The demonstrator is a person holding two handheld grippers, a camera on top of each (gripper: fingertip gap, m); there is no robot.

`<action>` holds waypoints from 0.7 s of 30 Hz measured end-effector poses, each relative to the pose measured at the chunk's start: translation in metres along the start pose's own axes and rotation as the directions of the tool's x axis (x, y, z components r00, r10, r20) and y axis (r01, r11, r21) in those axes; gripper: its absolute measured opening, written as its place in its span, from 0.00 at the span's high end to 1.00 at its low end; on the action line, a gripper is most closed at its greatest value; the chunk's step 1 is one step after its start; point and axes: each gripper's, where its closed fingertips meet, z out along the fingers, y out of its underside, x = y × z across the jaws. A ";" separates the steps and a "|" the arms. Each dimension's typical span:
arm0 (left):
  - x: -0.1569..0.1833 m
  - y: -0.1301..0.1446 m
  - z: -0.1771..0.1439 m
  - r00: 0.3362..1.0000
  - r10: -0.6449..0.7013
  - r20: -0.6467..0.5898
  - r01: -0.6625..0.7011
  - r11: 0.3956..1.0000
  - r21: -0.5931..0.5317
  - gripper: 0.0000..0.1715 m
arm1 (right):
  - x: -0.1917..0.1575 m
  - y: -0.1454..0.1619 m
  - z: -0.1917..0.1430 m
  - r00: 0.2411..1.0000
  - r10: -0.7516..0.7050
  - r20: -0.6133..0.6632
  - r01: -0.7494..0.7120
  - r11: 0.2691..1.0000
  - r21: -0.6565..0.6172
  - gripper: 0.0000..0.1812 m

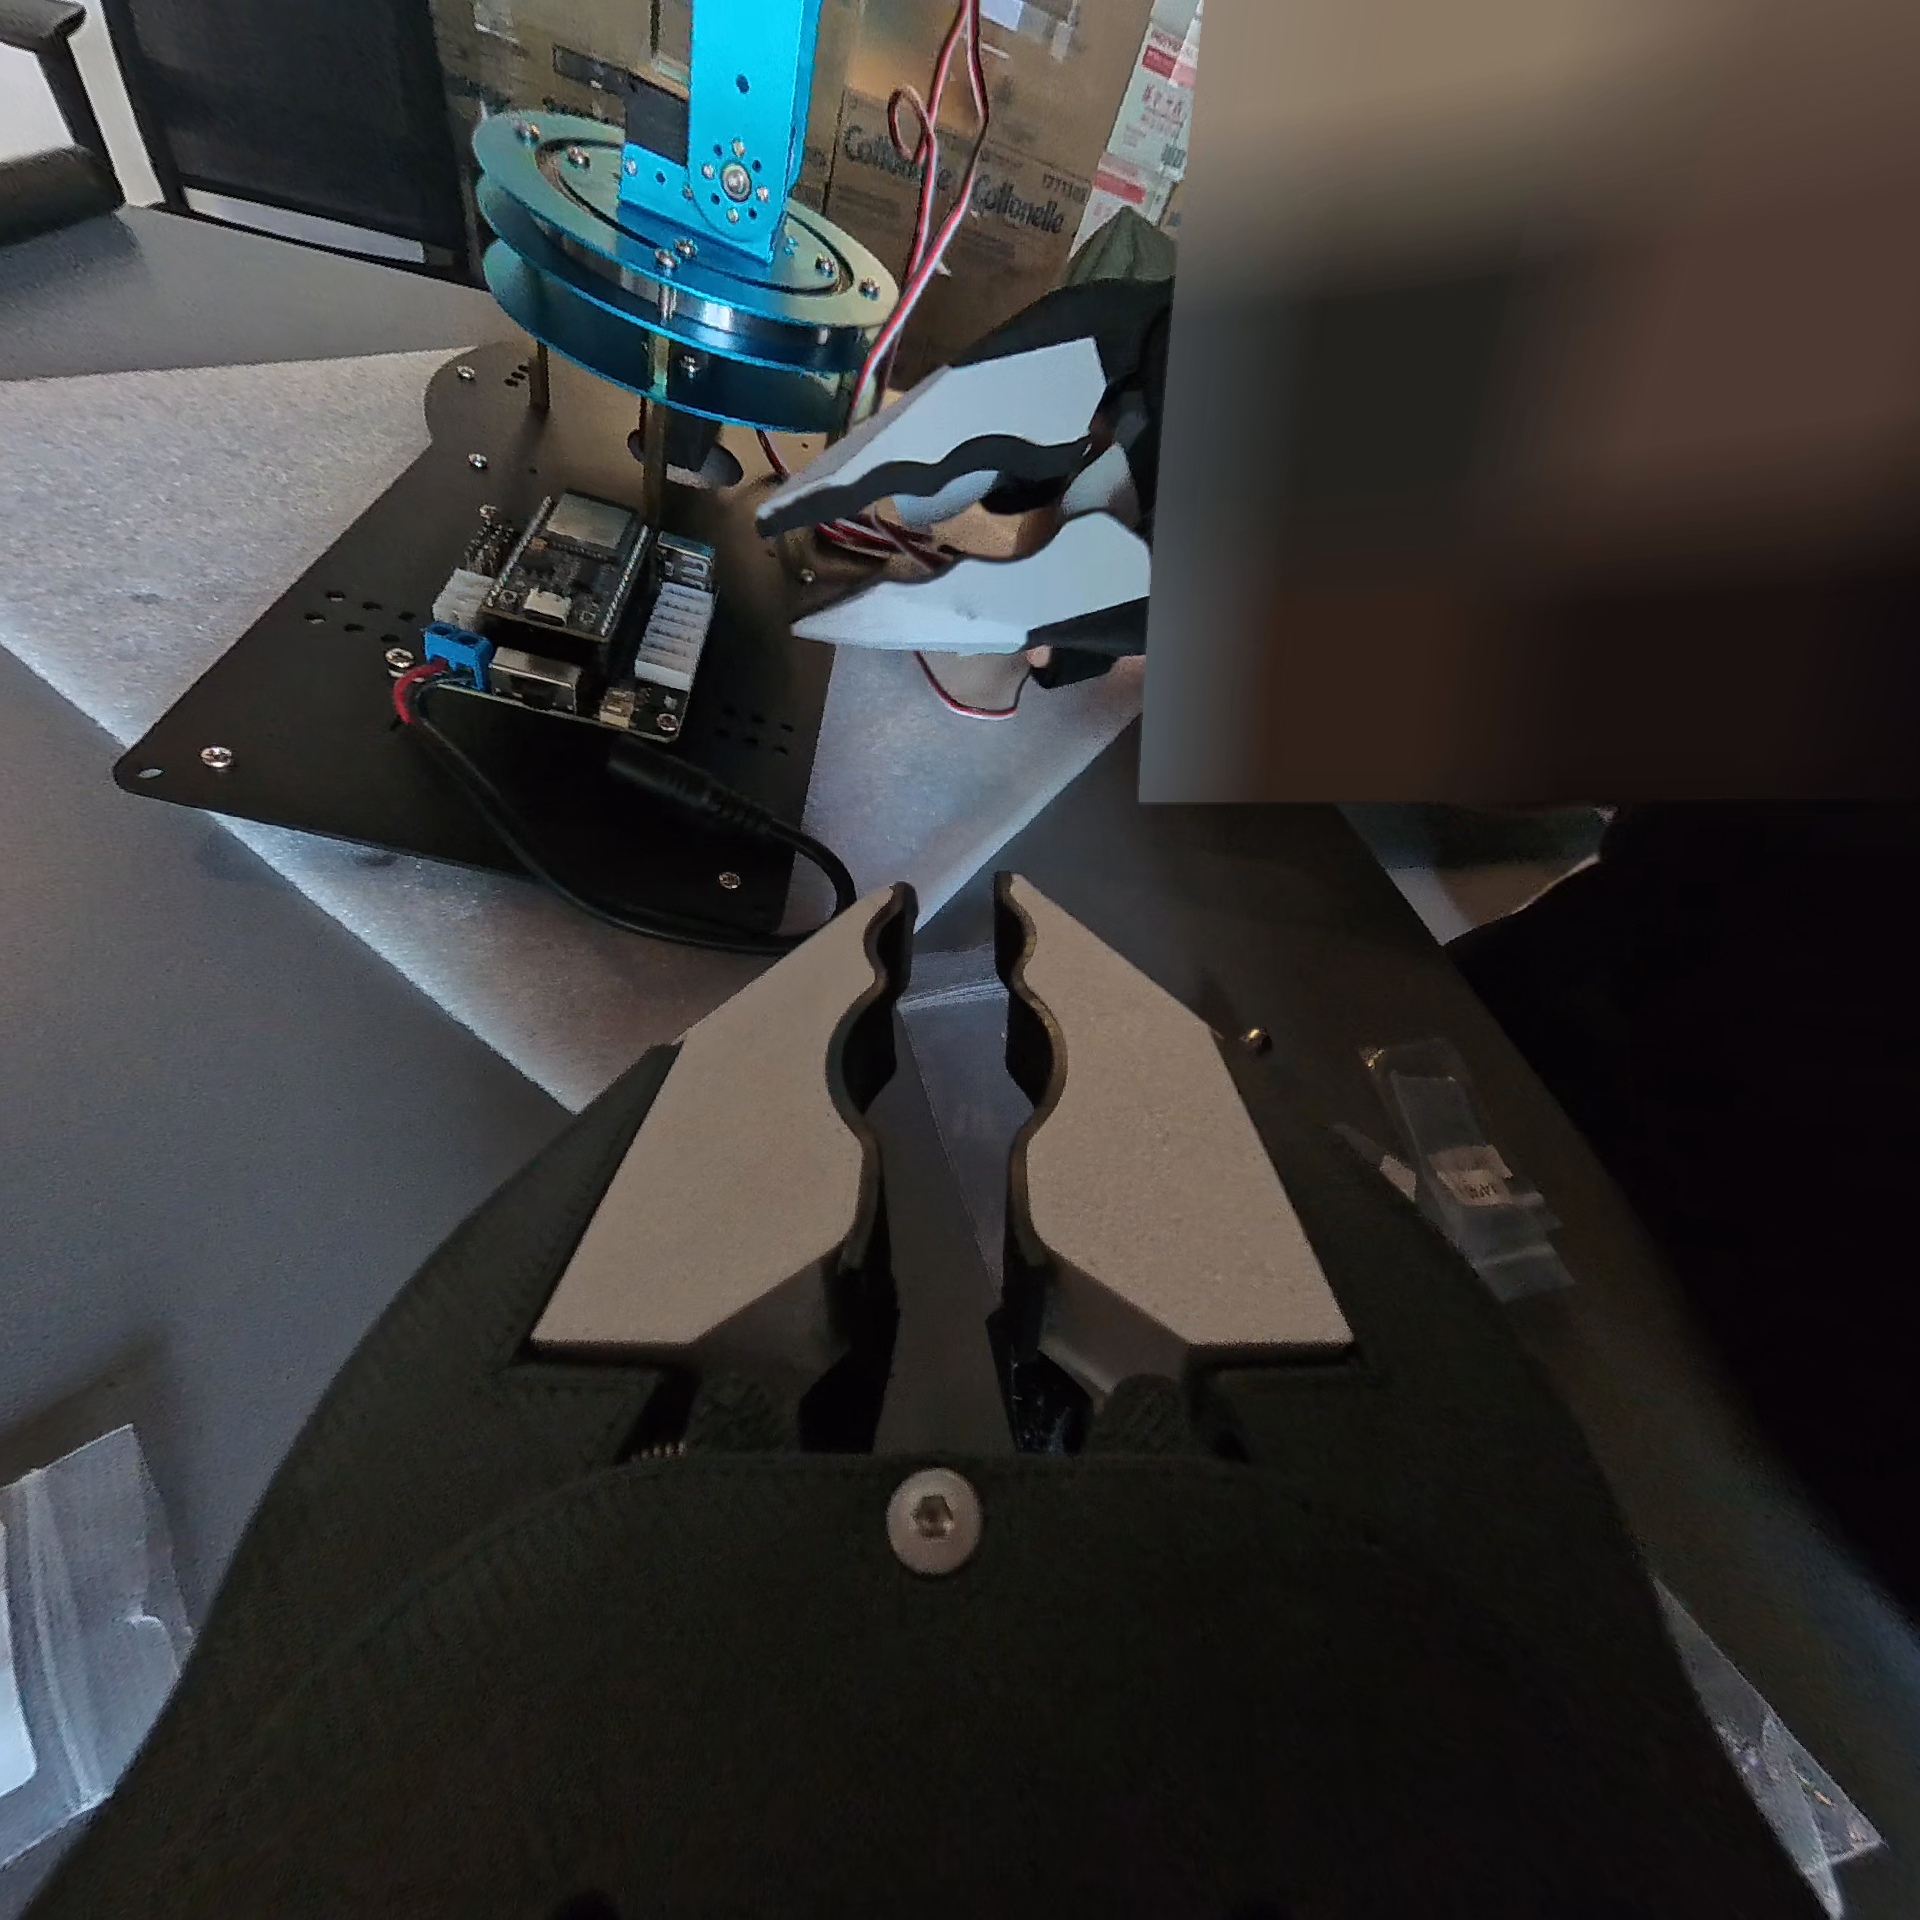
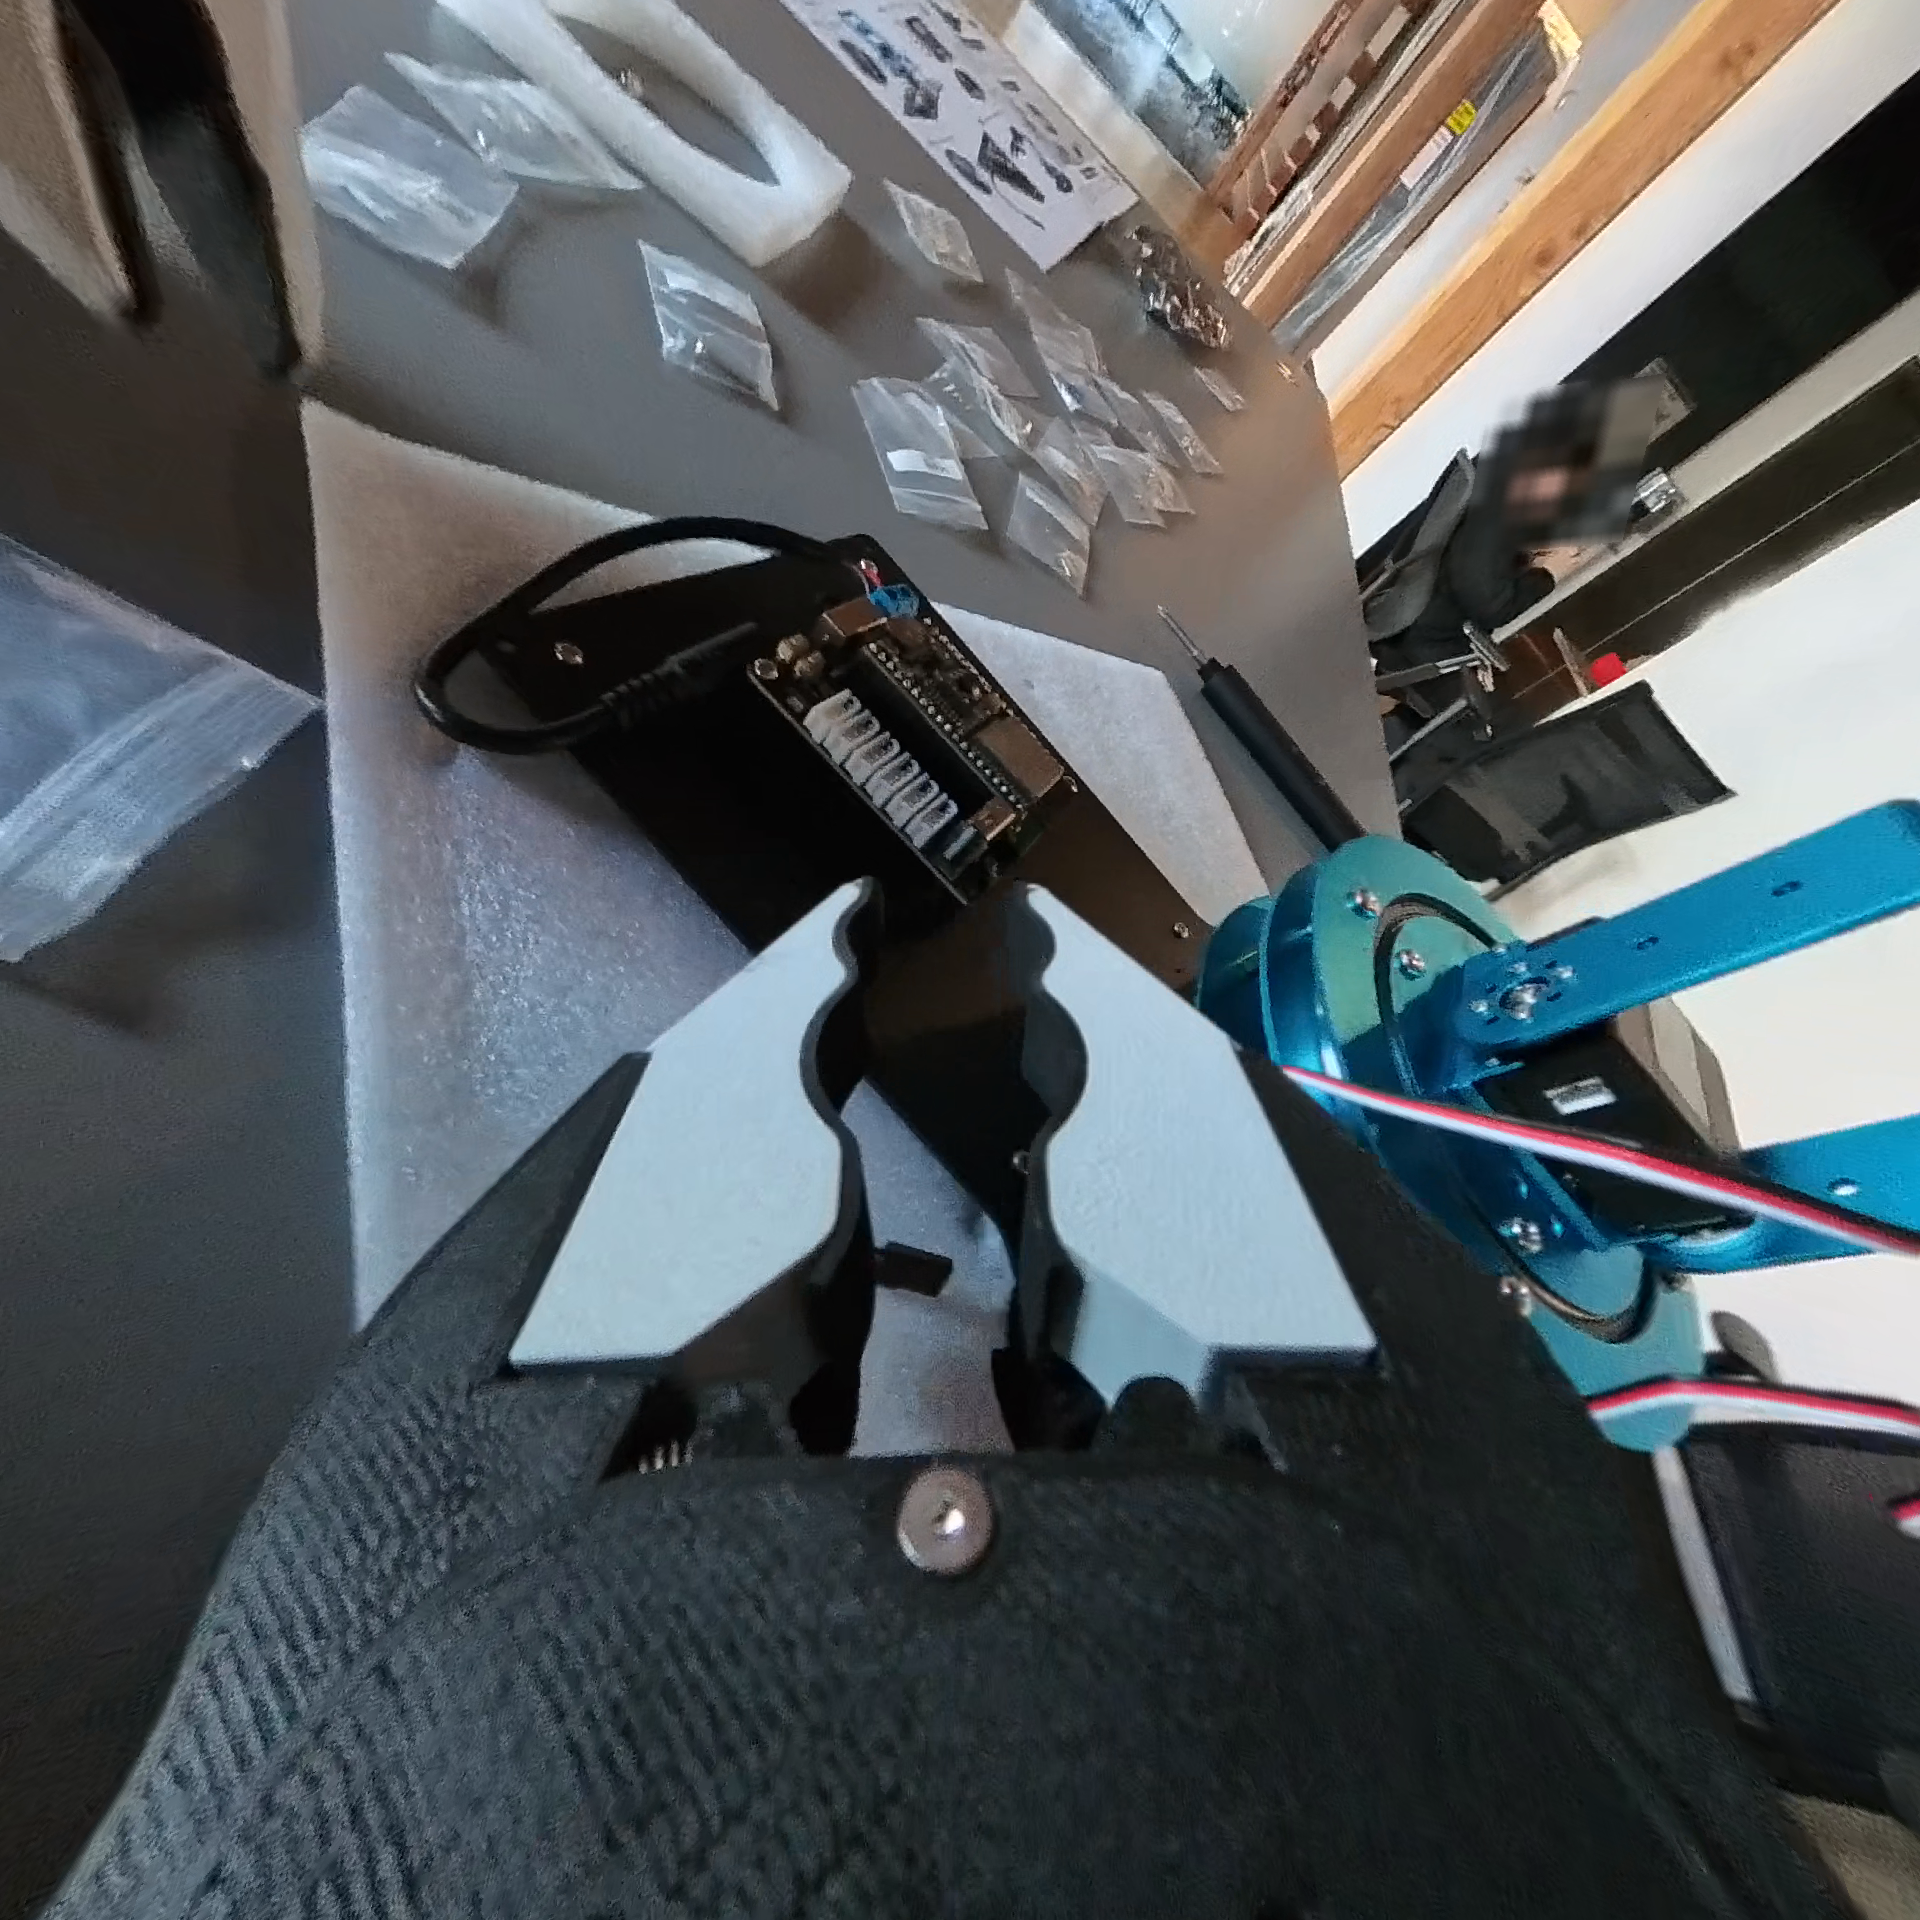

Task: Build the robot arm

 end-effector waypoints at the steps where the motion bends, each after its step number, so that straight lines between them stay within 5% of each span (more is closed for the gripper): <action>1: 0.000 -0.002 -0.001 1.000 -0.003 -0.001 0.003 1.000 0.009 0.92 | 0.000 0.003 0.001 1.000 -0.022 0.005 0.022 1.000 -0.013 0.87; 9: -0.003 -0.005 -0.006 1.000 -0.024 -0.008 0.024 0.999 0.040 0.91 | -0.004 0.008 0.008 0.987 -0.158 0.004 0.158 0.987 -0.026 0.87; 21: -0.007 -0.005 -0.007 0.999 -0.033 0.001 0.033 0.999 0.042 0.91 | 0.005 0.013 0.010 0.999 -0.036 0.018 0.037 0.998 -0.051 0.87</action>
